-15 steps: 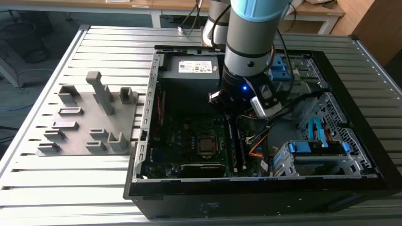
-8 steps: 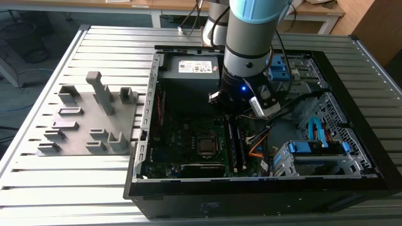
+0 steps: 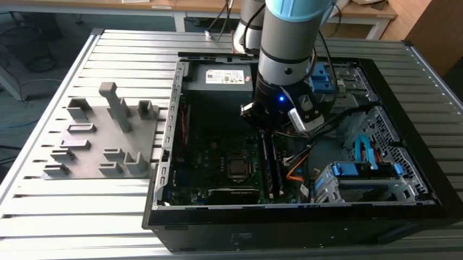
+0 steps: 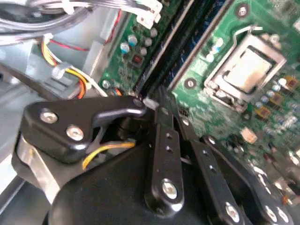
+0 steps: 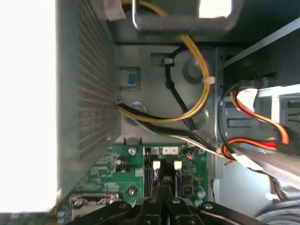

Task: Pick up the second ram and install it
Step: 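Press down the second ram until it locks into place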

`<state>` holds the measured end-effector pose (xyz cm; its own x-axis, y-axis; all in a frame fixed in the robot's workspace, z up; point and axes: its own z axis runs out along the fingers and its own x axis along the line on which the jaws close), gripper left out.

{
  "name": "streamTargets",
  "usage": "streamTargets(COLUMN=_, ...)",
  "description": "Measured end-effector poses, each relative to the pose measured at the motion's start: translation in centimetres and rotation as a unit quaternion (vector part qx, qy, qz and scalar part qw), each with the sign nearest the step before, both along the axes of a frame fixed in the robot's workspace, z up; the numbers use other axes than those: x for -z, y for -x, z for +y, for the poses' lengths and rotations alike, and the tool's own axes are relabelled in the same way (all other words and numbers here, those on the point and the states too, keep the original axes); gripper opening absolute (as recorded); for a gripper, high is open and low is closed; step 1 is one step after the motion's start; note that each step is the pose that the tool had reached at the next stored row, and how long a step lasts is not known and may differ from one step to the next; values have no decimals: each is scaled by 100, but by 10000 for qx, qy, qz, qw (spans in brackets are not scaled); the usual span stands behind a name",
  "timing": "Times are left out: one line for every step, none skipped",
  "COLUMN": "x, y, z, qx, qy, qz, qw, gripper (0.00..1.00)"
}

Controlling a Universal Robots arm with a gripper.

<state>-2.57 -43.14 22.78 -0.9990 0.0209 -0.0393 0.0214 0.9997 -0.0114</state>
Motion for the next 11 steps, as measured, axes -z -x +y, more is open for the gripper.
streamTargets(x=-13, y=0, z=0, qx=0, qy=-1, qz=-1, qw=10000, gripper=10)
streamTargets(x=-12, y=1, z=-10, qx=0, qy=-3, qz=-2, qw=10000, gripper=10)
streamTargets(x=-13, y=3, z=-41, qx=0, qy=-1, qz=-1, qw=10000, gripper=10)
streamTargets(x=-13, y=4, z=-74, qx=1, qy=1, qz=-1, qw=10000, gripper=10)
streamTargets(x=-13, y=4, z=-106, qx=0, qy=11, qz=-1, qw=10000, gripper=10)
streamTargets(x=-14, y=5, z=-131, qx=0, qy=31, qz=-1, qw=10000, gripper=10)
streamTargets(x=-14, y=5, z=-158, qx=0, qy=60, qz=-1, qw=10000, gripper=10)
streamTargets(x=-14, y=5, z=-184, qx=0, qy=89, qz=-1, qw=10000, gripper=10)
streamTargets(x=-13, y=5, z=-210, qx=0, qy=112, qz=0, qw=9999, gripper=10)
streamTargets(x=-12, y=5, z=-238, qx=0, qy=135, qz=-1, qw=9999, gripper=10)
streamTargets(x=-11, y=5, z=-266, qx=0, qy=155, qz=-1, qw=9999, gripper=10)
